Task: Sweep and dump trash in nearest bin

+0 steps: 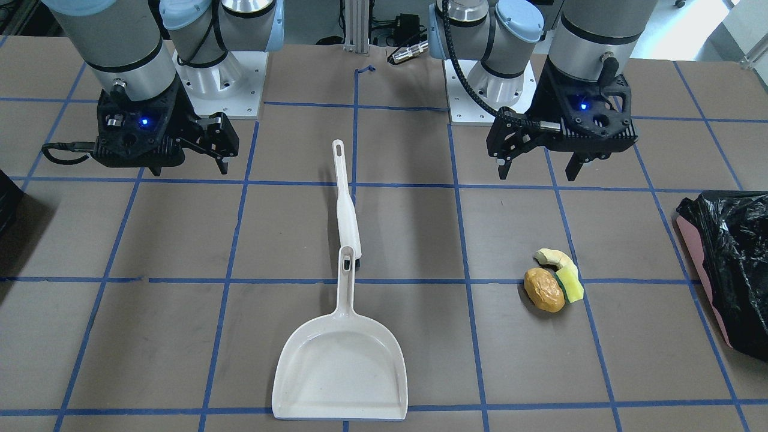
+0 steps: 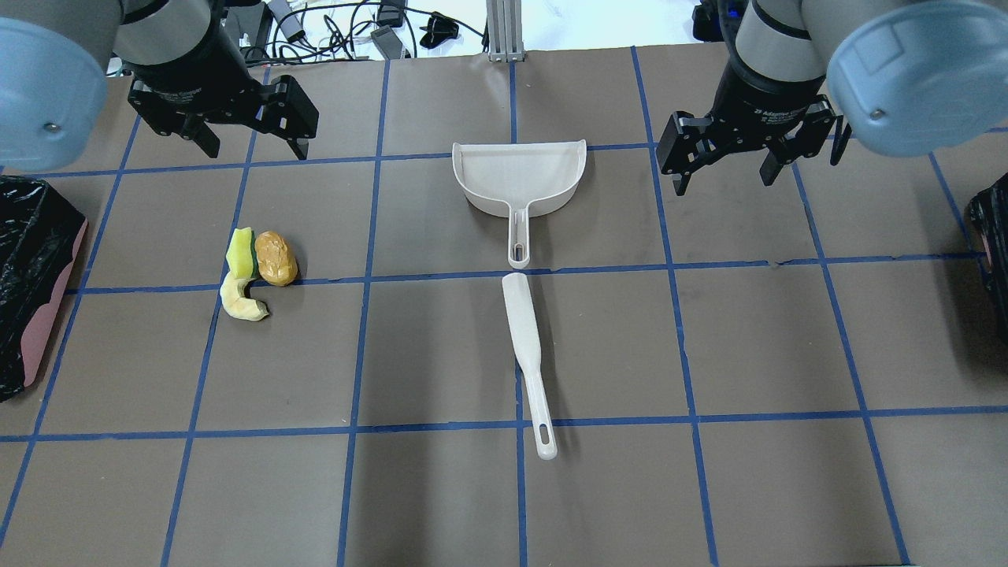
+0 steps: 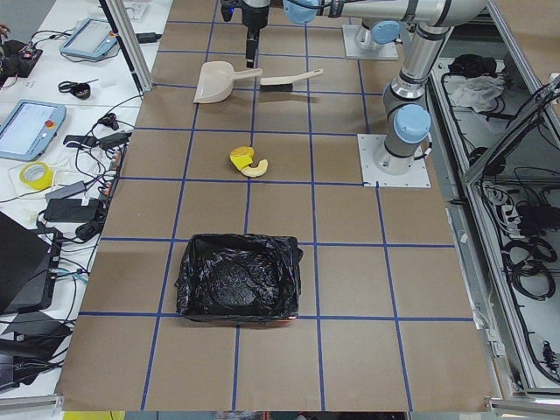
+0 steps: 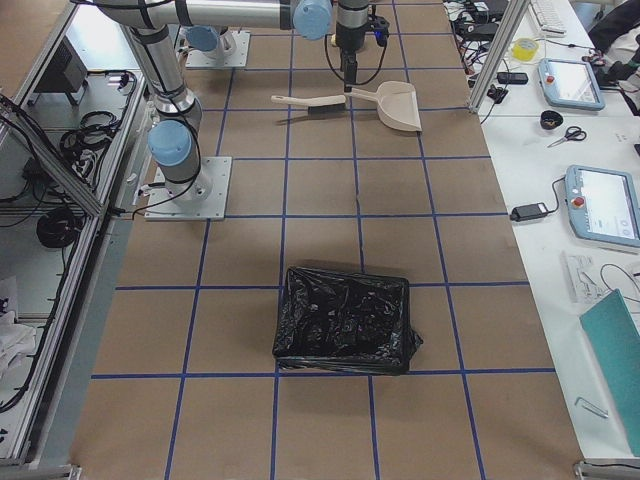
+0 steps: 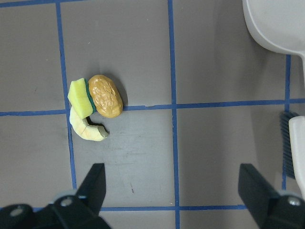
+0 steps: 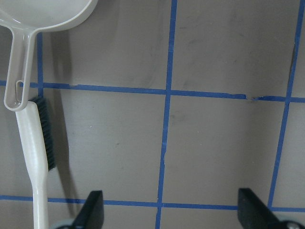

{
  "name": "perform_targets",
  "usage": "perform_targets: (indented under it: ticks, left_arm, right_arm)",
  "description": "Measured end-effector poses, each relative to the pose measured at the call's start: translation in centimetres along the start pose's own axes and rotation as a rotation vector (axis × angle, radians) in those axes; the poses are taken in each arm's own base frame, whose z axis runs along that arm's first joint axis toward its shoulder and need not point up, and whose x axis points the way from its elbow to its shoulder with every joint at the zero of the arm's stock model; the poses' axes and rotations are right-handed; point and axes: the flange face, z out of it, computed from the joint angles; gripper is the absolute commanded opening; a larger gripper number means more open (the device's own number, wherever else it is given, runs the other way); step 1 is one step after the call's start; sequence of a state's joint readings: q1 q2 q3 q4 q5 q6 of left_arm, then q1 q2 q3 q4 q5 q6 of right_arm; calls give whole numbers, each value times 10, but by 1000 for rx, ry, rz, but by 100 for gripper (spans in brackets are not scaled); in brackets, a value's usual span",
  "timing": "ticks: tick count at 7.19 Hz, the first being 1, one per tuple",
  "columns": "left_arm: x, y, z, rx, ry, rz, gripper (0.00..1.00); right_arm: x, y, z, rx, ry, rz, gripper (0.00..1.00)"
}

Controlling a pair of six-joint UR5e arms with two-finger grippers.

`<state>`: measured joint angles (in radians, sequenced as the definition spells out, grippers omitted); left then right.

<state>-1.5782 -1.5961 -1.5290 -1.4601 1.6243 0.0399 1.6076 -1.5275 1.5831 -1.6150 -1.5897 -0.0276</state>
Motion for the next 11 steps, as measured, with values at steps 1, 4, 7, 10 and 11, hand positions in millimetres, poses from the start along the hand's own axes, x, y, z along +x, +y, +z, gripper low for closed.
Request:
perform_targets:
  ticks: [1,4,7,10,11]
  left_arm:
    - [-1,1,-1,1,0,-1,100]
    - [-1,4,-2,-9,1,-1,100]
    - [-2,3,-1,-13,2,-4,100]
    - [-2,1,1,-15,16,-5,100]
    - [-2,0,2,-15,19,-3,100]
  right_arm:
    - [0,0,0,0,0,0,100]
    - [1,0,1,-4,3,1,100]
    - [1,3,4,-16,3,1,100]
    - [1,4,6,-18,2,1,100]
    - [1,4,6,-18,2,0,100]
